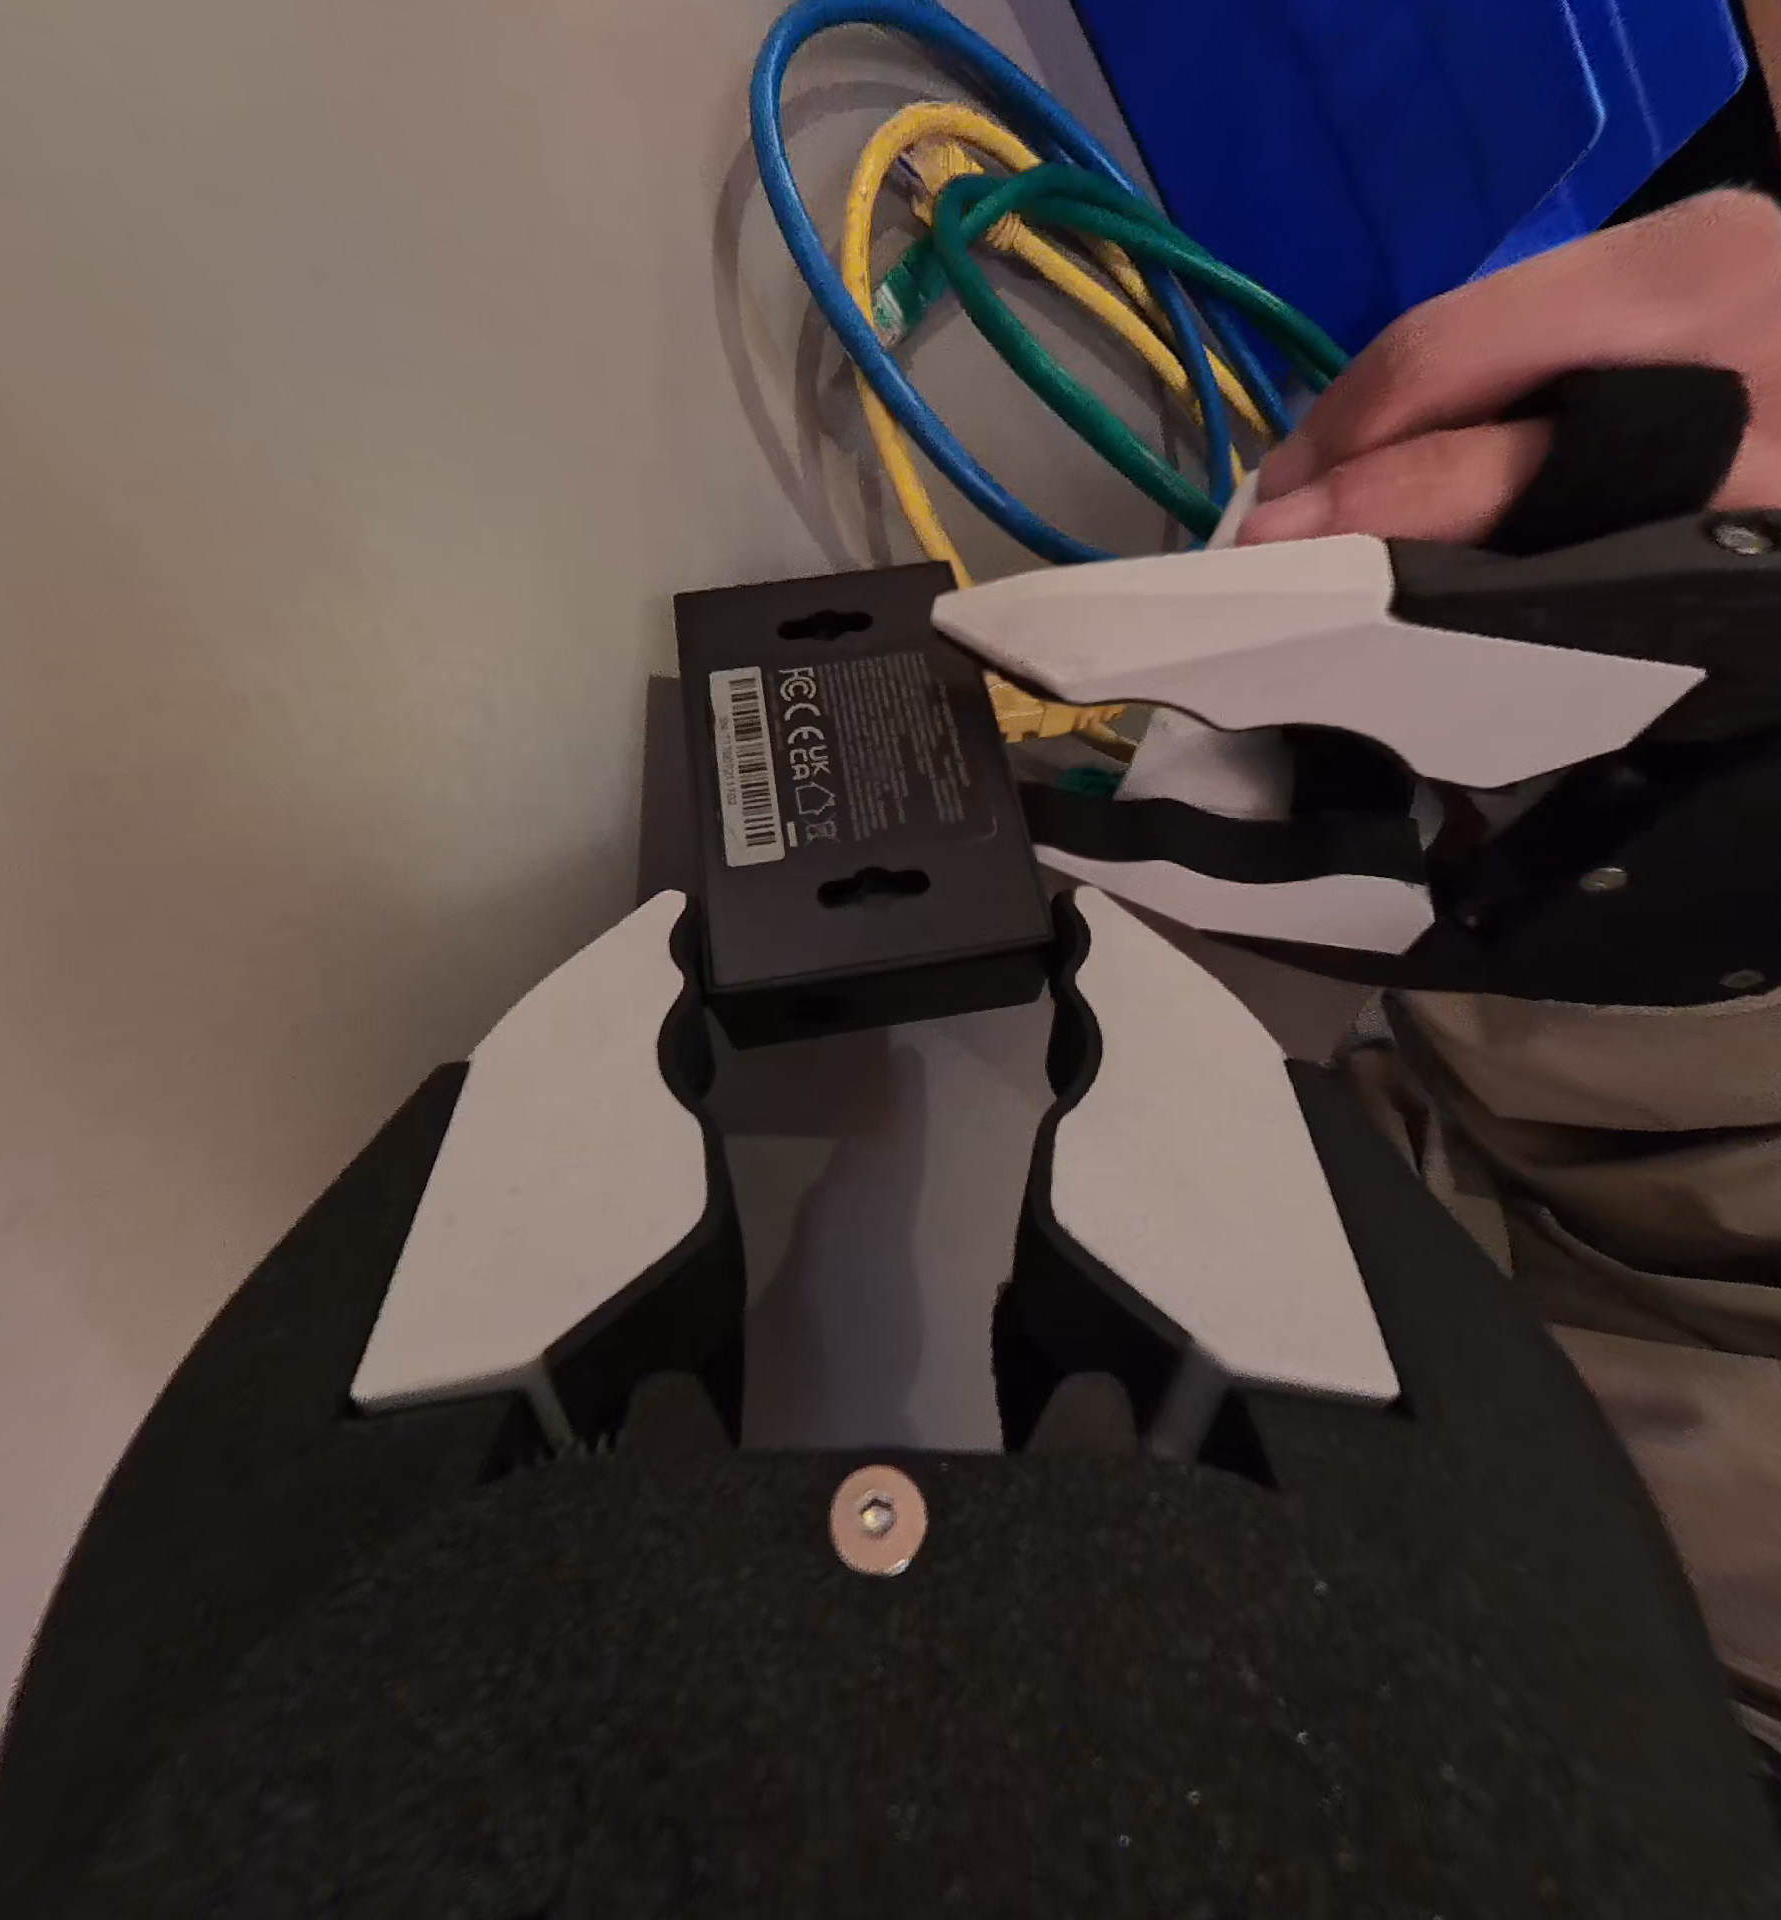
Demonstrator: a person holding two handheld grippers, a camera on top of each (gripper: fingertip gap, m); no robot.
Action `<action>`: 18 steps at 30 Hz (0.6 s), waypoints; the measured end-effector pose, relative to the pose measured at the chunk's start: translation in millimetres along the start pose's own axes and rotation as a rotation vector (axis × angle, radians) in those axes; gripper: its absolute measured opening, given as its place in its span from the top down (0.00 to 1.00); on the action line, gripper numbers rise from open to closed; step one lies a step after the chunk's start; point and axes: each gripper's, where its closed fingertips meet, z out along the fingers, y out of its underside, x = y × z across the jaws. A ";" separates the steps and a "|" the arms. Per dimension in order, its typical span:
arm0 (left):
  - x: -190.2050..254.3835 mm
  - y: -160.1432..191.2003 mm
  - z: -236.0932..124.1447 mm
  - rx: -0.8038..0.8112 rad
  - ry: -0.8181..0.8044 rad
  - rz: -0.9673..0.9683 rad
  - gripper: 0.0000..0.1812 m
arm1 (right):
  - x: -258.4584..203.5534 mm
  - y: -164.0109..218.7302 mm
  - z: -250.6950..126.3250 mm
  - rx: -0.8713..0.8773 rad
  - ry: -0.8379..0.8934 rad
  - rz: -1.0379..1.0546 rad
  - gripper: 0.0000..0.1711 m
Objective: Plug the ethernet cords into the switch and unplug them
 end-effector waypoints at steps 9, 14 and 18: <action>7.5 -4.1 -17.2 0.132 -0.006 0.317 0.61 | -2.5 4.9 -1.3 0.000 -0.063 0.002 0.85; 1.0 -8.1 -25.4 0.170 -0.352 0.949 0.57 | -3.5 5.7 -6.2 0.015 -0.126 0.053 0.85; 5.8 -9.3 -13.8 0.141 -0.567 1.233 0.65 | -5.6 2.9 -8.0 0.028 -0.156 0.053 0.85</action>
